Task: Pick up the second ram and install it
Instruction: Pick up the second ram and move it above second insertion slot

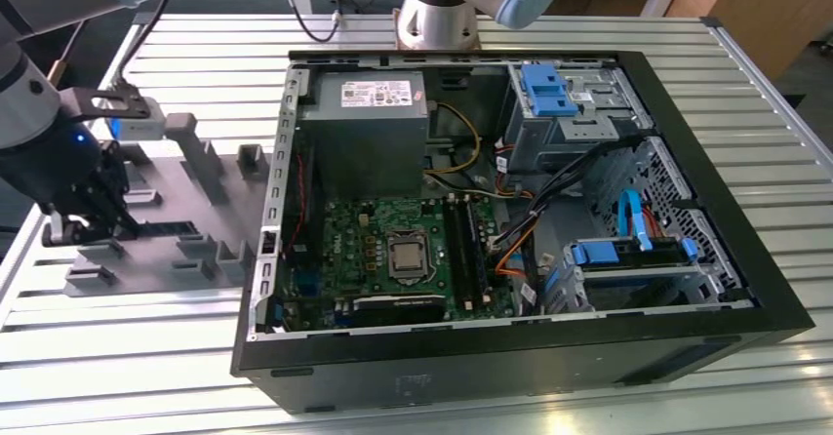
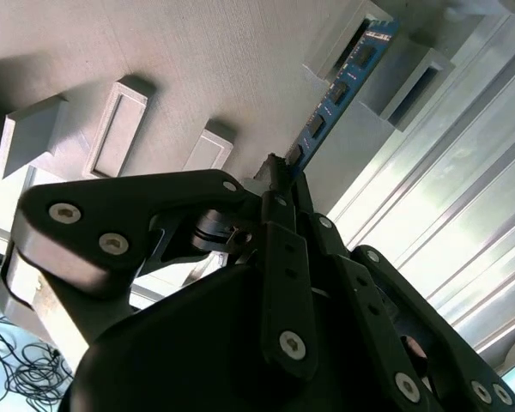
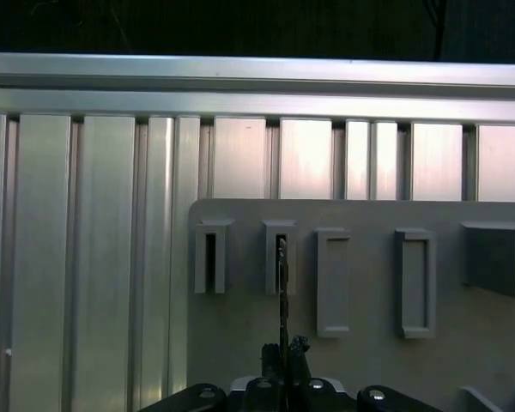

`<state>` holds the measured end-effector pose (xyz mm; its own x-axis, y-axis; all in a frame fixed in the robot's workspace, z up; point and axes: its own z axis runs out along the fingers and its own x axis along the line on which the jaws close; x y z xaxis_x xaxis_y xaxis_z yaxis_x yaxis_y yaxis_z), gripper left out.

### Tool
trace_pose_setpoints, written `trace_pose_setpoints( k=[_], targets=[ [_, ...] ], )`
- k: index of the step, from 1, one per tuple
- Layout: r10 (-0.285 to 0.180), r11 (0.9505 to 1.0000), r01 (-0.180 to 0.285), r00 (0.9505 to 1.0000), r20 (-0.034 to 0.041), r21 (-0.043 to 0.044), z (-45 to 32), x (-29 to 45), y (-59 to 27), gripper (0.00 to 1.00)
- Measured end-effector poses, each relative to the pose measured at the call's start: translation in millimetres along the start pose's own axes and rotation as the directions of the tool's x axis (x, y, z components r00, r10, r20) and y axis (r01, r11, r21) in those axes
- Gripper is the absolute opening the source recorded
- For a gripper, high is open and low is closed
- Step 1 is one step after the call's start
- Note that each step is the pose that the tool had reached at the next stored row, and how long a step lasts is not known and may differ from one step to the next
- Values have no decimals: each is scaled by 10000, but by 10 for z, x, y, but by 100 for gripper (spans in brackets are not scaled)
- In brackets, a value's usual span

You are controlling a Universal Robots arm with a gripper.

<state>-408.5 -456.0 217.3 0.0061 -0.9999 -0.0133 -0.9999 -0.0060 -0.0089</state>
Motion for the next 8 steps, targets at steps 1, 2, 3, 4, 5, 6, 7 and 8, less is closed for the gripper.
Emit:
trace_pose_setpoints(
  k=[1,2,3,4,5,6,7,8],
  targets=[
    [0,10000,0,10000,1,0,-4,0,0,14],
    [0,10000,0,10000,0,1,-7,0,0,14],
    [0,10000,0,10000,0,0,-12,0,0,14],
    [0,10000,0,10000,0,1,-16,0,0,14],
    [0,10000,0,10000,-1,-2,-22,0,0,14],
    [0,10000,0,10000,-1,-2,-28,0,0,14],
    [0,10000,0,10000,-1,-1,-36,0,0,14],
    [0,10000,0,10000,-1,-1,-45,-1,0,14]
  ],
)
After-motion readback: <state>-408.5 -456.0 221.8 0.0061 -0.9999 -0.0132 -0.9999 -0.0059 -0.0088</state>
